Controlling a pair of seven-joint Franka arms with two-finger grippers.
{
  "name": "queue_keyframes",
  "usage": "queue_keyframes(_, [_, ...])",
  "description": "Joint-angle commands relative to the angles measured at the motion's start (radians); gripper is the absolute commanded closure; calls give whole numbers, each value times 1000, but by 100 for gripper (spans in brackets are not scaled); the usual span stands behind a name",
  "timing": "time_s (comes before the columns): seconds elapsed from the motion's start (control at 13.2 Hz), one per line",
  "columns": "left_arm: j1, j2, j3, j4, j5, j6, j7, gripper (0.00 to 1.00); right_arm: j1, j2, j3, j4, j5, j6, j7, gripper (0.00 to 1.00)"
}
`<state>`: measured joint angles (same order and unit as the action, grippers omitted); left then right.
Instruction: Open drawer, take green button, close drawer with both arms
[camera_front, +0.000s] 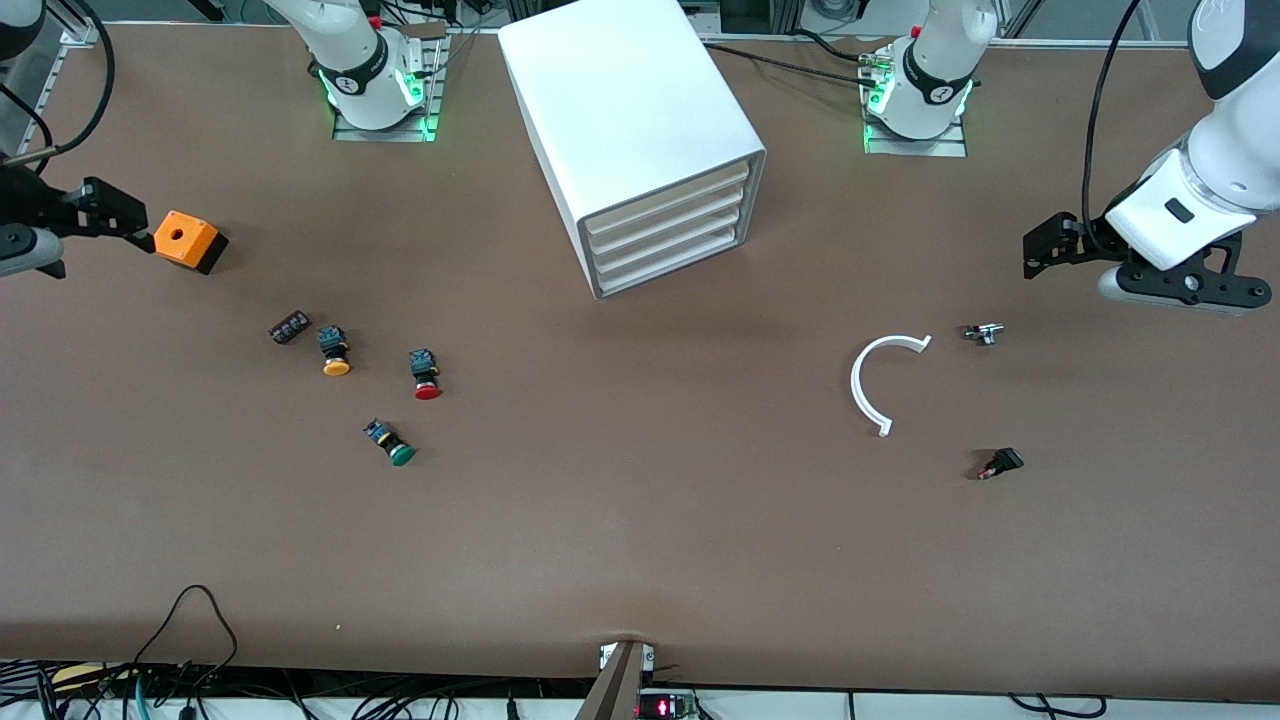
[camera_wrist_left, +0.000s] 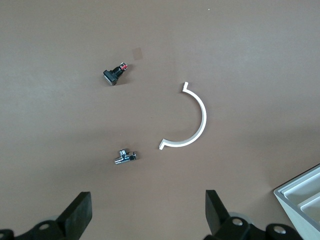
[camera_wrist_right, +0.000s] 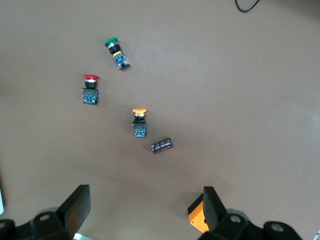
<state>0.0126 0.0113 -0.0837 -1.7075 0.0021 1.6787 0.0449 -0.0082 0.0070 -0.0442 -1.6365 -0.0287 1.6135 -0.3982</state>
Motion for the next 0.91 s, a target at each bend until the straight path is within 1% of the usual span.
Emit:
queue_keyframes(0.0, [-13,-13,18,-11,13,1,4,0,-7,-47,0,-40,7,-21,1,0])
queue_keyframes(0.83, [-13,-14,18,-9,22,4,6,0,-7,-42,3,-40,15,-26,2,0])
